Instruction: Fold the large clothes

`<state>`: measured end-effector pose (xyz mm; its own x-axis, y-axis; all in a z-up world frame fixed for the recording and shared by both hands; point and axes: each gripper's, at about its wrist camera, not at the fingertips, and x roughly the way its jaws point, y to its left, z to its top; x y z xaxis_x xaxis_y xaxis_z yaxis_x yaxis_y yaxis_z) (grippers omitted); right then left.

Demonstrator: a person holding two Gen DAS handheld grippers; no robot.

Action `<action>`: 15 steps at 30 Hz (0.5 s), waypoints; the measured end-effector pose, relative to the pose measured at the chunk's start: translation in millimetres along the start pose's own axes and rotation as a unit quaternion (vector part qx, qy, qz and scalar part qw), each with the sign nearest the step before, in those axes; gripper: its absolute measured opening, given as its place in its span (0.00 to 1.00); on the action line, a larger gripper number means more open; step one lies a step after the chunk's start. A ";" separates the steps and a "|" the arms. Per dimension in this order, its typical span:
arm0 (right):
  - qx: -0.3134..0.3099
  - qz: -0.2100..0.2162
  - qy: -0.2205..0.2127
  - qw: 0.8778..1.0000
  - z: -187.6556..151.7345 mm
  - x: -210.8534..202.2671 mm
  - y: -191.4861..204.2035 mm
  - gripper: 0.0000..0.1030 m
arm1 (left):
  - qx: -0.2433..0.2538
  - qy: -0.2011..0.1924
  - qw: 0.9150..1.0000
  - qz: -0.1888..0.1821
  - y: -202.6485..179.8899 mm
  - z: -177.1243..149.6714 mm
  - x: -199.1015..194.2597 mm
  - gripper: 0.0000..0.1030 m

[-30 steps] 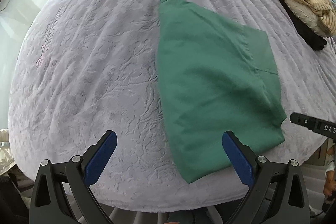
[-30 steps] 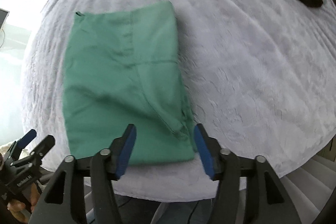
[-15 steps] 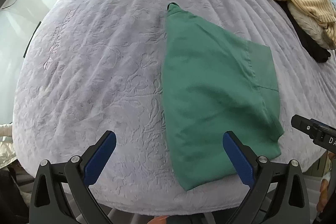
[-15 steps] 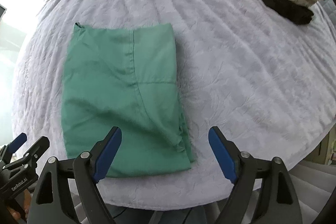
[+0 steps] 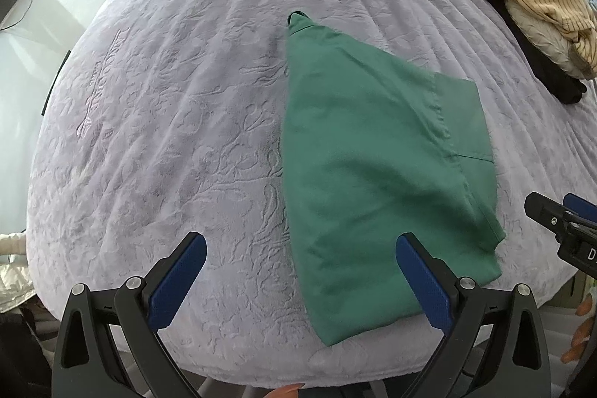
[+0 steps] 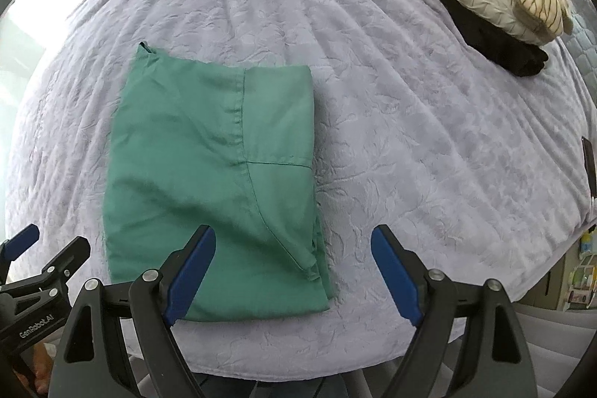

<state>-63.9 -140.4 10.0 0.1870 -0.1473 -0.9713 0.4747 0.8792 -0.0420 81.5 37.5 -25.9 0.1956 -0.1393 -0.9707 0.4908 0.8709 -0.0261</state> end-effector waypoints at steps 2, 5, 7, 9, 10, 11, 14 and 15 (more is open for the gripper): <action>-0.003 -0.001 -0.003 1.000 0.3 -1.6 2.1 0.85 | 0.000 -0.001 1.000 0.001 -0.9 -0.2 -0.1 0.99; -0.004 0.002 -0.004 1.000 1.4 -3.5 4.3 0.85 | 0.001 -0.001 1.000 0.000 -1.2 0.4 0.0 0.99; -0.003 0.003 -0.004 1.000 1.2 -4.4 6.0 0.85 | 0.001 -0.001 1.000 -0.001 -1.8 1.1 -0.3 0.99; -0.003 0.004 -0.005 1.000 1.8 -5.1 6.9 0.85 | 0.001 -0.003 1.000 -0.002 -2.0 2.0 -0.9 0.99; -0.002 0.004 -0.005 1.000 2.0 -5.4 7.1 0.85 | 0.001 -0.003 1.000 -0.002 -2.5 2.2 -1.7 0.99; -0.001 0.006 -0.004 1.000 2.4 -5.3 6.8 0.85 | 0.002 -0.003 1.000 -0.002 -3.0 2.8 -1.9 0.99; 0.002 0.009 -0.003 1.000 2.5 -5.5 6.2 0.85 | 0.003 -0.004 1.000 -0.001 -4.5 3.7 -2.2 0.99; 0.003 0.009 -0.003 1.000 2.7 -5.4 5.9 0.85 | 0.004 -0.005 1.000 -0.001 -4.8 3.9 -2.2 0.99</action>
<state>-59.8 -135.6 15.7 0.2007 -0.1333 -0.9705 0.4761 0.8791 -0.0223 82.1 31.7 -22.7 0.2024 -0.1459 -0.9684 0.4973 0.8672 -0.0267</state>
